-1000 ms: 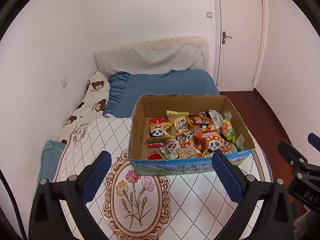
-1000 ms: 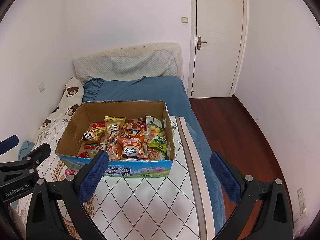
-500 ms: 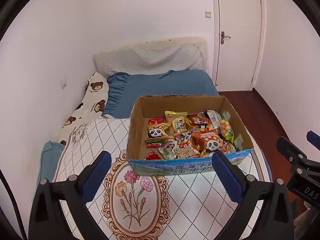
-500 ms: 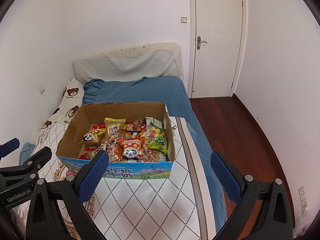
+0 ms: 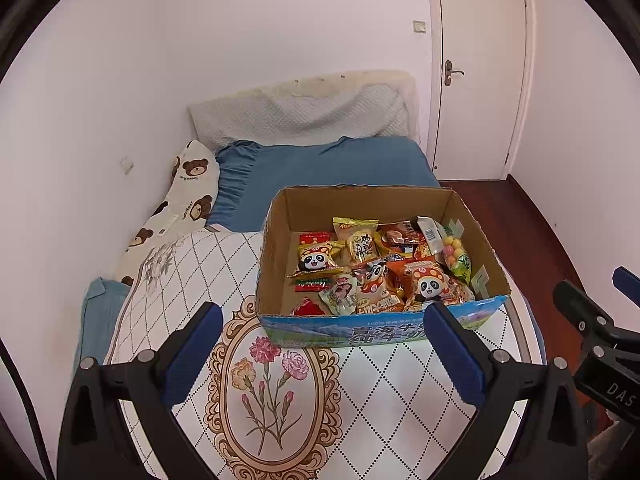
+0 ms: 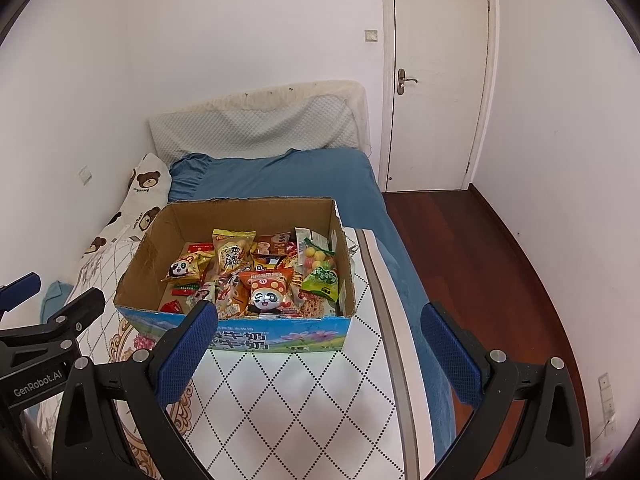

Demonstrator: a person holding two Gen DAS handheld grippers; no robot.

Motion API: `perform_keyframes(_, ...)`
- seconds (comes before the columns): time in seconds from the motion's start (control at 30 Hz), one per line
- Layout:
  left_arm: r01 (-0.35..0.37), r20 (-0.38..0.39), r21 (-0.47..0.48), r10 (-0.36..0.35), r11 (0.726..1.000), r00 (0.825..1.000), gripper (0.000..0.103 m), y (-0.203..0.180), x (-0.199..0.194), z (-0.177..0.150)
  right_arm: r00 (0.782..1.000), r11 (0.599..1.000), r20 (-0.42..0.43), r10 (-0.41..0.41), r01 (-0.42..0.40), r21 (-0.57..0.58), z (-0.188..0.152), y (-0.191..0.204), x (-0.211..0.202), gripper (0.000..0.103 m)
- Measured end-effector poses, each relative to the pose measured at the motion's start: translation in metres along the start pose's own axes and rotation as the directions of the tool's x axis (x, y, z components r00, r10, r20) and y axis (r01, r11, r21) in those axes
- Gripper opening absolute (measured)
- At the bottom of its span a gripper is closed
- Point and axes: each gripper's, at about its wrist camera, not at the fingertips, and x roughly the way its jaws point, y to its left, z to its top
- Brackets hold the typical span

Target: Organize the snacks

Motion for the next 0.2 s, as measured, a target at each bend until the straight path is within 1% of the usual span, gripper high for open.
perform_keyframes(0.2, -0.003, 0.011, -0.002, 0.003, 1.0, 1.0, 0.103, 0.0012, -0.0005, -0.0019, 1.0, 1.0, -0.001, 0.003, -0.003, -0.002, -0.0022, 0.0021, -0.0013, 0.103)
